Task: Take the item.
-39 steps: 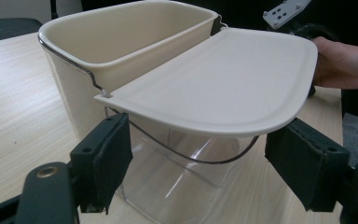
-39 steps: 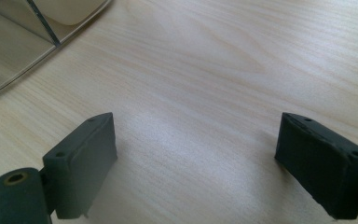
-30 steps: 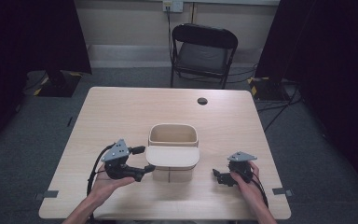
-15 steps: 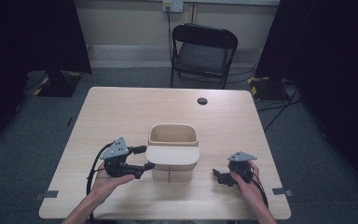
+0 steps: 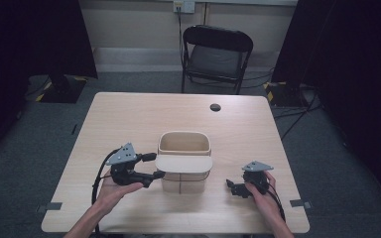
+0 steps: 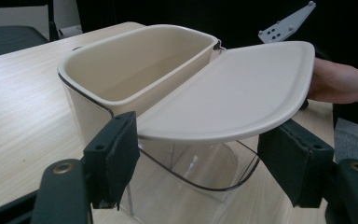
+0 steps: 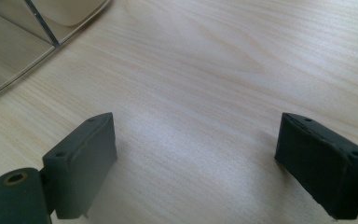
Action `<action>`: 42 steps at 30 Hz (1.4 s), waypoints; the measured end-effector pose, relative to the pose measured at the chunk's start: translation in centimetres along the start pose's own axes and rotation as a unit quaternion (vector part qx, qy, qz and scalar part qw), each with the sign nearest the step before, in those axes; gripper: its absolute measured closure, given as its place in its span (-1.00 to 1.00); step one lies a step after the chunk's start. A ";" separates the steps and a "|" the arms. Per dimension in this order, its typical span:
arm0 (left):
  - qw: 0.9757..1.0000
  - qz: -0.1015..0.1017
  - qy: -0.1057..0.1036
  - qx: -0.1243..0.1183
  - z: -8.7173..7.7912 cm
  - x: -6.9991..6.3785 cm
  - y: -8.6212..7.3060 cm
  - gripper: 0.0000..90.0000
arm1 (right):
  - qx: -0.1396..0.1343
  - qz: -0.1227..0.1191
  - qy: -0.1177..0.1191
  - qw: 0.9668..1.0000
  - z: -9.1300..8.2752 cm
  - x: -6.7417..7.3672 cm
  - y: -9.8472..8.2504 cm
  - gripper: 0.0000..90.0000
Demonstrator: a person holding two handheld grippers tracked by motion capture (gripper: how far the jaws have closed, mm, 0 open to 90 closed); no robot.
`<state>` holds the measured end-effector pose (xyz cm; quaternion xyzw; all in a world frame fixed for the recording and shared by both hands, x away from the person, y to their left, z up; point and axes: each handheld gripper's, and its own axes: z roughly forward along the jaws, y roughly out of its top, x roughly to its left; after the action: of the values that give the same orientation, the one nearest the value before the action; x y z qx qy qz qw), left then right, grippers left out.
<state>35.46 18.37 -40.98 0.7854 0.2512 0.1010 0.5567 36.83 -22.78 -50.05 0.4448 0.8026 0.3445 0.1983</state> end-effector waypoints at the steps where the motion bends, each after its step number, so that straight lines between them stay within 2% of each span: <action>1: 1.000 -0.002 0.000 0.001 0.0 0.1 0.0 -0.36 | 0.000 0.000 0.000 1.000 0.0 0.0 0.0 -0.74; 15: 1.000 -0.001 0.003 -0.006 0.6 0.3 0.9 -0.43 | 0.000 0.000 0.000 1.000 0.0 0.0 0.0 -0.74; 30: 1.000 -0.004 0.000 -0.011 1.0 0.5 1.1 -0.36 | 0.000 0.000 -0.001 1.000 0.0 0.0 0.0 -0.74; 32: 1.000 -0.007 0.001 0.001 1.1 0.5 1.3 -0.35 | 0.000 0.000 0.000 1.000 0.0 0.0 0.0 -0.74; 42: 1.000 -0.015 -0.007 0.002 1.6 0.5 1.9 -0.34 | 0.000 0.000 -0.001 1.000 0.0 0.0 0.0 -0.74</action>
<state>37.14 16.81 -39.84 0.7829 0.2597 0.0867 0.5586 36.83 -22.78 -50.05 0.4452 0.8024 0.3443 0.1986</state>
